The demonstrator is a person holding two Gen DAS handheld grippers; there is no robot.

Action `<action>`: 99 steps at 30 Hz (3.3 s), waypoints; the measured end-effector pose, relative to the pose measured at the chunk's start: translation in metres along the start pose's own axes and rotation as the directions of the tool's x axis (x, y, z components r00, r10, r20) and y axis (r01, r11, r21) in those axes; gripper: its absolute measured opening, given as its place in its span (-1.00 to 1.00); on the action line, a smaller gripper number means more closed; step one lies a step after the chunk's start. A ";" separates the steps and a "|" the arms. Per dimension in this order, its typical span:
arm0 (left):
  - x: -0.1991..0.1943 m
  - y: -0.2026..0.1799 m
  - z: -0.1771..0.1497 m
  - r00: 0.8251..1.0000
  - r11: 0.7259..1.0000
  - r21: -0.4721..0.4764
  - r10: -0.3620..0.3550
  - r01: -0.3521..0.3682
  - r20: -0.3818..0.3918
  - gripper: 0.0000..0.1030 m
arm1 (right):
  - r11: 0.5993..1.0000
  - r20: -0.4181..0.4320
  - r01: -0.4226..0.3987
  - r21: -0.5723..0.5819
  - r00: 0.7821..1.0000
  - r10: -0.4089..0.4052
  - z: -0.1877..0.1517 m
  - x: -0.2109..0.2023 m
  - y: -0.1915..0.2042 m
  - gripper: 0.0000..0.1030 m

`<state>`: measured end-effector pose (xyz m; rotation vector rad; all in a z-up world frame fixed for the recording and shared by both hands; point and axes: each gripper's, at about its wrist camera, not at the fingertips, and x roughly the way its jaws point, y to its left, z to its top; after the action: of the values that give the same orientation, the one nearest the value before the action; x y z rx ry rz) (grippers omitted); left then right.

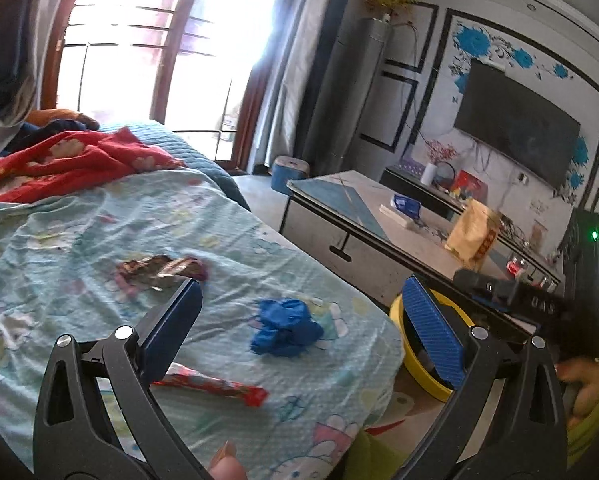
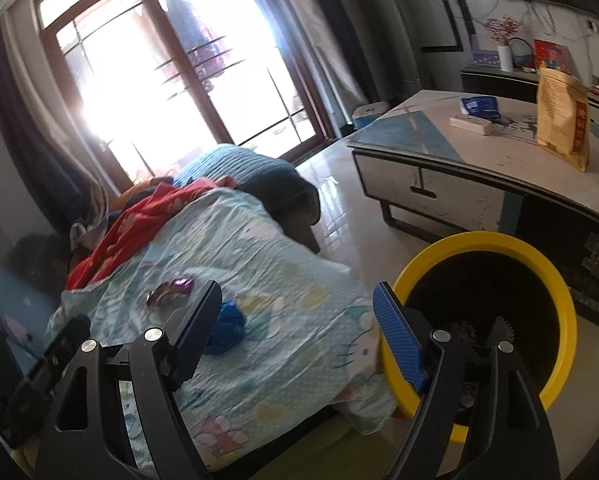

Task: Collect trash
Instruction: 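Move both open tools back over the remaining trash on the bed, then grasp the brown wrapper with the left tool while the right tool grasps the blue glove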

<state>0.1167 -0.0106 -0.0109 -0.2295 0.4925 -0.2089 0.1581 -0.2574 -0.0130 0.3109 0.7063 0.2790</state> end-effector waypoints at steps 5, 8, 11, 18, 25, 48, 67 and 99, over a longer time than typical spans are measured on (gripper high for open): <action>-0.007 0.025 0.003 0.999 0.998 -0.046 0.043 -0.043 0.007 0.79 | 0.999 -0.032 -0.024 -0.047 0.999 0.022 -0.007 0.009 0.026 0.47; -0.009 0.038 0.004 0.998 0.996 -0.065 0.066 -0.065 0.009 0.79 | 0.996 -0.043 -0.036 -0.080 0.999 0.032 -0.011 0.012 0.040 0.47; -0.009 0.051 0.003 0.996 0.993 -0.086 0.086 -0.086 0.007 0.79 | 0.994 -0.058 -0.043 -0.103 0.998 0.038 -0.015 0.016 0.051 0.48; -0.010 0.081 0.000 0.992 0.984 -0.126 0.128 -0.128 -0.002 0.79 | 0.984 -0.097 -0.082 -0.156 0.993 0.067 -0.022 0.030 0.083 0.48; -0.010 0.110 -0.003 0.990 0.973 -0.180 0.143 -0.143 -0.014 0.79 | 0.971 -0.150 -0.122 -0.203 0.984 0.092 -0.030 0.052 0.114 0.48; 0.015 0.143 -0.009 0.990 0.976 -0.180 0.112 -0.126 -0.085 0.20 | 0.972 -0.202 -0.087 -0.218 0.978 0.042 -0.035 0.106 0.121 0.48; 0.110 0.107 0.005 0.955 0.990 0.124 0.095 -0.063 -0.280 -0.45 | 0.987 -0.263 -0.049 -0.156 0.965 0.006 -0.033 0.138 0.079 0.48; 0.139 0.118 -0.015 0.910 0.993 0.122 0.060 -0.010 -0.409 -1.00 | 0.979 -0.336 -0.108 -0.173 0.941 0.044 -0.056 0.152 0.084 -0.60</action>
<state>0.2458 0.0639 -0.1169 -0.0588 0.9025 -0.2517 0.2183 -0.1161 -0.1115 0.1085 0.9933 0.4769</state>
